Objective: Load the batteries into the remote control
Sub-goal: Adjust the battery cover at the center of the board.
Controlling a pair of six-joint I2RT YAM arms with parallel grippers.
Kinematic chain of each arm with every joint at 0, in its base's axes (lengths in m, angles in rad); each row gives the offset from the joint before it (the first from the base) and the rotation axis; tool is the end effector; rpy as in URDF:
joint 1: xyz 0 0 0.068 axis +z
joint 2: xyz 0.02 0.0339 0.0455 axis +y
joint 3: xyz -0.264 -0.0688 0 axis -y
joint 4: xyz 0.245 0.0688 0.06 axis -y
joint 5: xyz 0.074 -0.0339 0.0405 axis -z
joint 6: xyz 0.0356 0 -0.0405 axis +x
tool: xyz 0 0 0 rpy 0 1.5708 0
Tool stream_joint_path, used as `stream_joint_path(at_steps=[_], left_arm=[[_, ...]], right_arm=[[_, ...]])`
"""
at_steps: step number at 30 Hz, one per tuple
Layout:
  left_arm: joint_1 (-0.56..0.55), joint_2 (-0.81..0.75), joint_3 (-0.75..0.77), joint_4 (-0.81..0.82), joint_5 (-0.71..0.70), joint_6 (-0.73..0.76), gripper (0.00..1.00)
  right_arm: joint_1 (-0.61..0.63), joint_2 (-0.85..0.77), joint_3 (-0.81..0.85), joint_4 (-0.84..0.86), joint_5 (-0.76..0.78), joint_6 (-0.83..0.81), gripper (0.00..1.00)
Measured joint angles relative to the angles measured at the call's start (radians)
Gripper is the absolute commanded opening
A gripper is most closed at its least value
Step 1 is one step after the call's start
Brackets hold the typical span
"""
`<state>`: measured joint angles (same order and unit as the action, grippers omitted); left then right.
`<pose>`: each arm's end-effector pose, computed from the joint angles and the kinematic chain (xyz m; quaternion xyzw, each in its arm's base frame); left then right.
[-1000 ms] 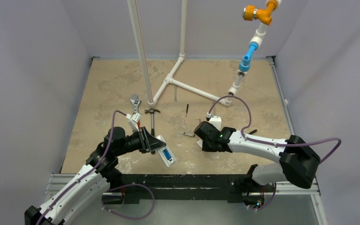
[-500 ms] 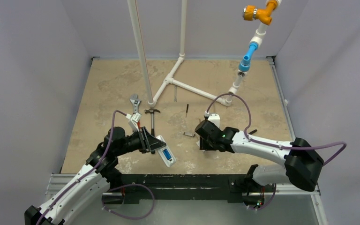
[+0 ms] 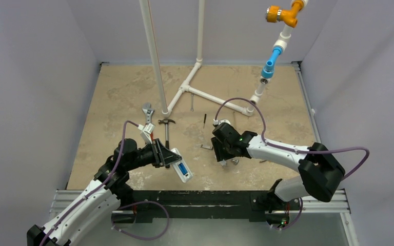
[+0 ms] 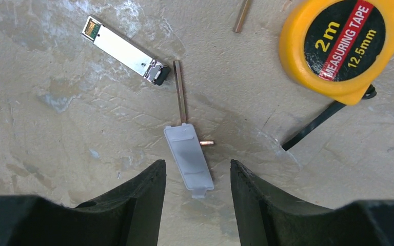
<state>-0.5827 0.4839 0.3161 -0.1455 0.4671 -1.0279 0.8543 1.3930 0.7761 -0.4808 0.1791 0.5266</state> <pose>0.1068 -0.0896 0.2220 -0.0409 0.7974 -0.5422 0.2615 0.1739 0.1900 0.1835 -0.1373 0.9587 0.0816 0.2353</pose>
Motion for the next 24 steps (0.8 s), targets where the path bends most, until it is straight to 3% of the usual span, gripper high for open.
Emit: stream_joint_path(at_steps=[24], left_arm=[[0.0,0.001,0.0,-0.006,-0.003,0.0,0.0]], right_arm=[[-0.011,0.075,0.0,0.043,-0.063,-0.064,0.35]])
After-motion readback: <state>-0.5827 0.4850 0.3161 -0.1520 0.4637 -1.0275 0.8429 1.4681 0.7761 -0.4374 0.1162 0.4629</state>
